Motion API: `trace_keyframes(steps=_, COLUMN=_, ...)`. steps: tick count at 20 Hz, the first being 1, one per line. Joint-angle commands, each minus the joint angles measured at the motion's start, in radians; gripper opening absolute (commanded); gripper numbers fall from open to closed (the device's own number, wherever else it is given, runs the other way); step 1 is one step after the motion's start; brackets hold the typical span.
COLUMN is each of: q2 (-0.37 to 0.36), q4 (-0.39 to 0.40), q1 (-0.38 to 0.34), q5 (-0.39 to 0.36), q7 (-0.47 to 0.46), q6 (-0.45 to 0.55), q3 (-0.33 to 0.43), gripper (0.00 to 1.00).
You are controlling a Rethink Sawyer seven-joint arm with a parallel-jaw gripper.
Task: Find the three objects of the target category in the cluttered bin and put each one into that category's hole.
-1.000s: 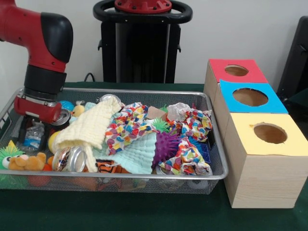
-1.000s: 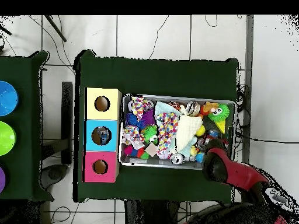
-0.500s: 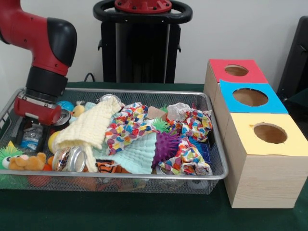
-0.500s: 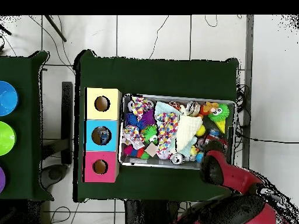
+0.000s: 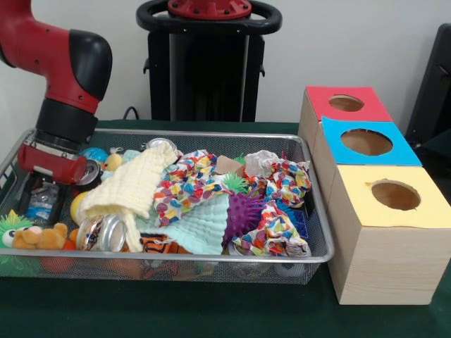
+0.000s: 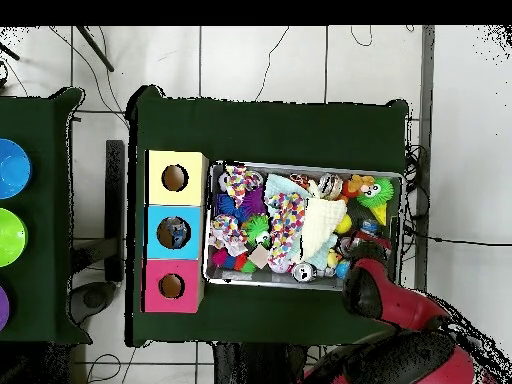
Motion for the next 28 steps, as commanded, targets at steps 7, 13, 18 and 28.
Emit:
trace_keyframes(steps=7, q2=0.152, q4=0.030, q1=-0.045, q5=0.015, q7=0.149, q6=0.244, q3=0.089, gripper=0.00)
trace_keyframes(steps=13, q2=0.096, q4=0.061, q1=0.023, q5=0.015, q7=0.144, q6=0.158, q3=0.037, gripper=0.00)
trace_keyframes(steps=18, q2=0.053, q4=0.051, q1=0.030, q5=-0.086, q7=0.134, q6=-0.058, q3=0.037, gripper=0.00)
trace_keyframes(steps=28, q2=-0.064, q4=0.035, q1=0.049, q5=-0.198, q7=0.140, q6=-0.067, q3=0.061, gripper=0.00)
